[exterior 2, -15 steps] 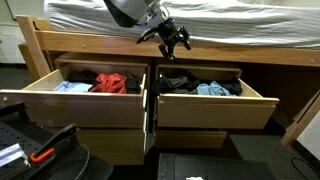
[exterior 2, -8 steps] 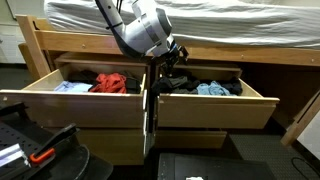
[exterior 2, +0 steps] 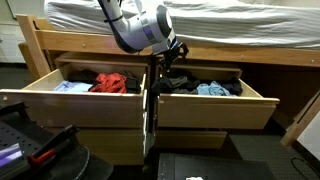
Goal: Open the second drawer from the right, pick up the black cloth from the first drawer, put it in the second drawer and close the second drawer.
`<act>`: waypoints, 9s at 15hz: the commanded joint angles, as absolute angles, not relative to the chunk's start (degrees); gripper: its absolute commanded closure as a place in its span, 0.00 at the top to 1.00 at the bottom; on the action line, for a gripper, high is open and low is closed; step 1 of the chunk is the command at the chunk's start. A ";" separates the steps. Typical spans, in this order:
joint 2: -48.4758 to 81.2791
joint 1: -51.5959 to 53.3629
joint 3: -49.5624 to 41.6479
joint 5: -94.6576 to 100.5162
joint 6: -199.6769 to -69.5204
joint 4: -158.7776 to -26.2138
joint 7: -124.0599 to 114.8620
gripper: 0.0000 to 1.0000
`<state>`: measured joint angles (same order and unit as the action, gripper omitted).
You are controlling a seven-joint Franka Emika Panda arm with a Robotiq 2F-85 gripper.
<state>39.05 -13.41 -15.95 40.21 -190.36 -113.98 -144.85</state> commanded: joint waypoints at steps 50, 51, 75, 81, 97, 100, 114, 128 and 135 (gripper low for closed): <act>44.51 -18.34 0.64 -24.38 -192.31 -111.76 -96.49 0.02; 44.93 -18.76 1.18 -24.06 -194.56 -111.33 -96.37 0.02; 58.28 -5.83 -20.86 -25.68 -196.99 -81.77 -97.96 0.31; 58.92 -5.83 -20.88 -25.55 -196.69 -81.06 -97.96 0.31; 42.25 22.17 -35.64 -52.68 -189.31 -122.74 -92.36 1.00; 42.92 26.85 -37.05 -58.81 -191.07 -132.71 -98.94 1.00; 49.76 37.80 -47.49 -71.88 -192.71 -139.39 -102.74 1.00; 41.28 -8.02 -34.28 -56.60 -189.86 -104.13 -104.65 1.00; 50.34 -35.40 -11.65 -62.69 -173.20 -83.88 -99.31 1.00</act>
<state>44.88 -24.40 -20.94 -59.35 -179.09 -92.87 -103.75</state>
